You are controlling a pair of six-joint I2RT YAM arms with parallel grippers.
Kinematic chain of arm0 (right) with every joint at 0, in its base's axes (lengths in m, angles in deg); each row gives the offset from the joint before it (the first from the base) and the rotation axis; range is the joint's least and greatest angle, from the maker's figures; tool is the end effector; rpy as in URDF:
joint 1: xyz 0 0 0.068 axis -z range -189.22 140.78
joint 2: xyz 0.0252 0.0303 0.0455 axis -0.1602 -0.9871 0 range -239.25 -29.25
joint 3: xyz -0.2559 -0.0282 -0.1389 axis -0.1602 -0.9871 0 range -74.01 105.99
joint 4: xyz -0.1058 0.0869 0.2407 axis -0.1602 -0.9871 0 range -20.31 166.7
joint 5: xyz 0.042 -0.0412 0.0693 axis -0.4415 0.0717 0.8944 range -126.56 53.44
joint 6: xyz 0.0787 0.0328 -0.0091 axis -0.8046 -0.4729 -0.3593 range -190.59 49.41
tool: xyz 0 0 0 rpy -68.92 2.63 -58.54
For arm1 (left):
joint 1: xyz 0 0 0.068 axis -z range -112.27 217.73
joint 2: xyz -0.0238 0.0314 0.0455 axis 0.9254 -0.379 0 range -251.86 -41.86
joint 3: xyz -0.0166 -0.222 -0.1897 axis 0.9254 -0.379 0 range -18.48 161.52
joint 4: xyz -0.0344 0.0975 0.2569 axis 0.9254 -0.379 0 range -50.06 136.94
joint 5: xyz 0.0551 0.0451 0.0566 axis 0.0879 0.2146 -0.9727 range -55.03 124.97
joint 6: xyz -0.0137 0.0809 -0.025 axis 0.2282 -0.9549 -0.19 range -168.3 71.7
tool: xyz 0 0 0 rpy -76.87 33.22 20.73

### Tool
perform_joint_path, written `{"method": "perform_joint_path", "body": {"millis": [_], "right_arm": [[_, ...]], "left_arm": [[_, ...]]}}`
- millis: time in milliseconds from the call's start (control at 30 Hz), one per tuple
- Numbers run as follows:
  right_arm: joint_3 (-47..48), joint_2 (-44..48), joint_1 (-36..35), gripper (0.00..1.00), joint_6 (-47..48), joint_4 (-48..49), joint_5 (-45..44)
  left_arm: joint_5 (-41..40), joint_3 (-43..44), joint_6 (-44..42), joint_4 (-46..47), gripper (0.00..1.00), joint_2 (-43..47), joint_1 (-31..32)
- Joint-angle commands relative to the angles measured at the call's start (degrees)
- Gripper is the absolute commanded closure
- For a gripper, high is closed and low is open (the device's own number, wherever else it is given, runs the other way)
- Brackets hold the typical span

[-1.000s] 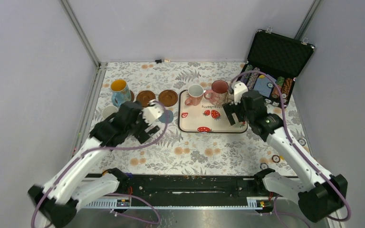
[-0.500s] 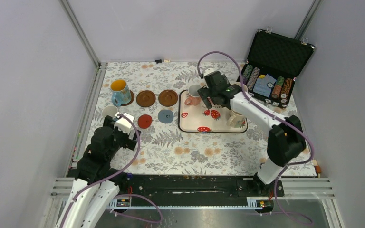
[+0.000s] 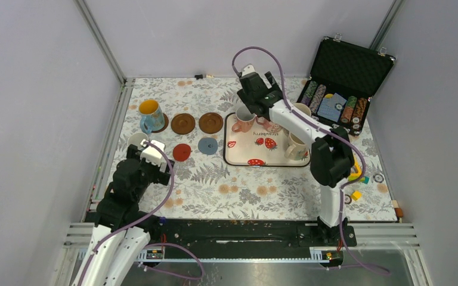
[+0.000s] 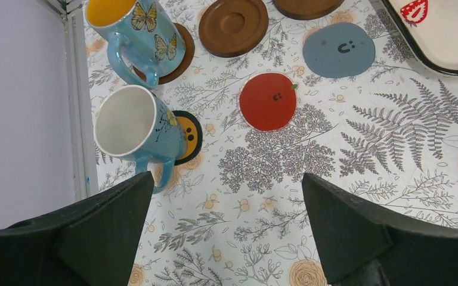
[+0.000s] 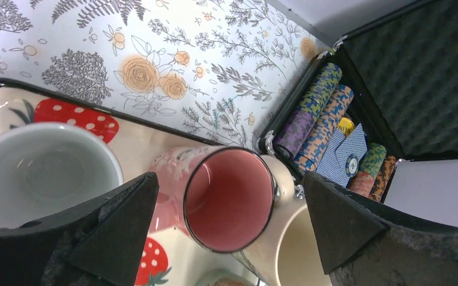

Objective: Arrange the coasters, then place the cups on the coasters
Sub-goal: Pick up the cup from the tray.

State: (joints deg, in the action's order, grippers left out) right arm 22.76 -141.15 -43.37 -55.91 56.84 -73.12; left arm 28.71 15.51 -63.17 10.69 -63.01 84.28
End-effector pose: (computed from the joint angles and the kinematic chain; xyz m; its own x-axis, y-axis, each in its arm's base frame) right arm 0.4427 0.2459 0.2897 -0.4469 -0.5493 -0.7061 -0.1657 0.8265 -0.5380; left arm 0.1303 -0.0301 0.2735 -0.3198 0.3612 -0.8759 0.2787 0.9194 0.2774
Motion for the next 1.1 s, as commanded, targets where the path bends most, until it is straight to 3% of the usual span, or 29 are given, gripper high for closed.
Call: {"method": "perform_joint_path", "body": {"millis": [0, 233, 800, 1067], "right_arm": [[5.7, -5.3, -0.8, 0.0, 3.0, 1.5, -5.0], [5.0, -7.8, -0.8, 0.02, 4.4, -0.4, -5.6], [-14.1, 8.3, -0.9, 0.02, 1.2, -4.6, -0.6], [-16.8, 9.8, -0.8, 0.02, -3.0, -5.5, 6.0]], "left_arm": [[0.1, -0.4, 0.7, 3.3, 0.02, 0.7, -0.4], [0.1, -0.5, 0.6, 3.3, 0.01, 0.9, -0.4], [0.3, -0.5, 0.6, 3.3, 0.01, 1.3, -0.7], [0.4, -0.6, 0.7, 3.4, 0.01, 1.6, -1.0]]}}
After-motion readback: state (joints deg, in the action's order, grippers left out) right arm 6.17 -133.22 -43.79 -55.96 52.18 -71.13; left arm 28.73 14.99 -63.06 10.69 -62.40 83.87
